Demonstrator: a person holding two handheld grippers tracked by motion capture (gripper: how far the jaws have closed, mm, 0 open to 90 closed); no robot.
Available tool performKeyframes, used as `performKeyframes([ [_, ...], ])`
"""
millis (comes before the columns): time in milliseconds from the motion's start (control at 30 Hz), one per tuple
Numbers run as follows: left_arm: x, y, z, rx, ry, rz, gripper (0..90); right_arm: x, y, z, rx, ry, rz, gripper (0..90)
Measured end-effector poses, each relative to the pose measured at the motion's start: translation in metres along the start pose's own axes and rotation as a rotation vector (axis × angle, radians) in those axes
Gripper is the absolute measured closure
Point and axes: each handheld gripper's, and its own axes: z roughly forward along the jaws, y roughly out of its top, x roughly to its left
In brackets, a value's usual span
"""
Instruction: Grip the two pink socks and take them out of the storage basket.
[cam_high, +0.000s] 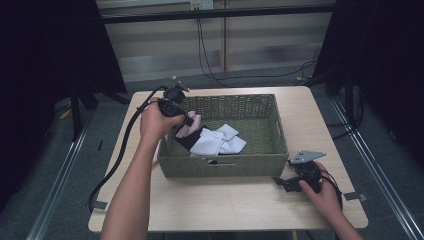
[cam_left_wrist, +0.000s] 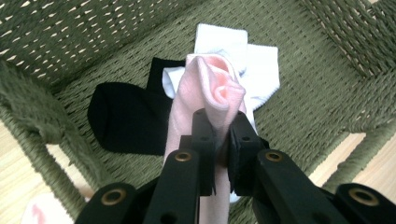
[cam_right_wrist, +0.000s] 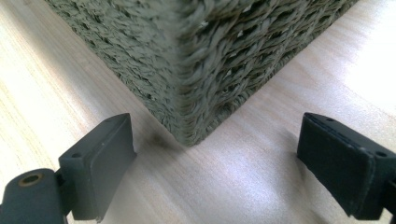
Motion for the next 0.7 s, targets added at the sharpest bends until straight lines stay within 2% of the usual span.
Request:
performKeyframes([
  [100,0.002,0.000,-0.004,0.002,-0.008,-0.007,83.2,0.000,0.000,0.000,0.001,0.001,0.002,10.2],
  [233,0.003,-0.001,-0.014,-0.012,0.008,-0.010,83.2,0.000,0.000,0.000,0.000,0.000,0.000,10.2],
  [333,0.007,-0.002,-0.023,-0.027,0.009,-0.027,83.1,0.000,0.000,0.000,0.000,0.000,0.000,10.2],
  [500,0.015,-0.009,-0.040,-0.037,0.042,-0.037,83.1,0.000,0.000,0.000,0.000,0.000,0.000,10.2],
  [700,0.024,-0.020,-0.047,-0.052,0.068,-0.063,83.1,0.000,0.000,0.000,0.000,0.000,0.000,10.2],
])
